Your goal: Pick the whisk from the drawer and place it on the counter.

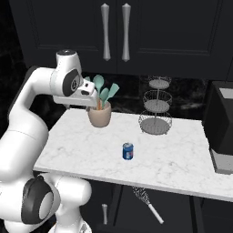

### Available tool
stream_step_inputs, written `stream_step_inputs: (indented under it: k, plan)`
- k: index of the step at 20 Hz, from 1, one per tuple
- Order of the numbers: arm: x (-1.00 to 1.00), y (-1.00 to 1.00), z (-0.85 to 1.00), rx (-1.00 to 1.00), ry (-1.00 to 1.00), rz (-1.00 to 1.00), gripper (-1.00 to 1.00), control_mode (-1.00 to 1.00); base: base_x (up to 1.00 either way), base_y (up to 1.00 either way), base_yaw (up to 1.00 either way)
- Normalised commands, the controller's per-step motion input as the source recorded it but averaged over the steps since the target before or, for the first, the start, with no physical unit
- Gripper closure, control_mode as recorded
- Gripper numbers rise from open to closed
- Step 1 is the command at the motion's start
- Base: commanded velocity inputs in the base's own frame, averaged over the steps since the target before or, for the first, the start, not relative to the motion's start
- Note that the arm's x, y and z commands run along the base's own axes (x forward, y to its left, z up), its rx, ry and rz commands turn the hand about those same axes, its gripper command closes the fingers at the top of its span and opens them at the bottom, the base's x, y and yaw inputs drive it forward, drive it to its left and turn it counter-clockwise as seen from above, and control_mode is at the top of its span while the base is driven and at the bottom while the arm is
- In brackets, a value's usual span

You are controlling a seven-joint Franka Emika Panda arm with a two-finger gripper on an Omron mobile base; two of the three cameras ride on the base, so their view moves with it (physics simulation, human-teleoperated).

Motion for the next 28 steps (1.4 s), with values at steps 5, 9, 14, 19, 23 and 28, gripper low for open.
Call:
stream_step_inputs:
  k: [5,9,14,19,23,28]
  plan:
    - [0.00,0.00,0.00,0.00,0.00,0.00,-1.00,1.00,0.00,0.00,0.00]
    - [-0.18,-0.05,0.00,0.00,-0.03,0.00,-1.00,-1.00,0.00,0.00,0.00]
    - [-0.57,-0.83,-0.11,0.00,-0.02,0.00,-1.00,-1.00,0.00,0.00,0.00]
    - [-0.44,-1.00,-0.12,0.00,0.00,0.00,-1.00,-1.00,0.00,0.00,0.00]
    - [-0.08,-1.00,-0.20,0.00,0.01,0.00,-1.00,-1.00,0.00,0.00,0.00]
    - [-0.12,-0.84,-0.53,0.00,0.00,0.00,-1.00,-1.00,0.00,0.00,0.00]
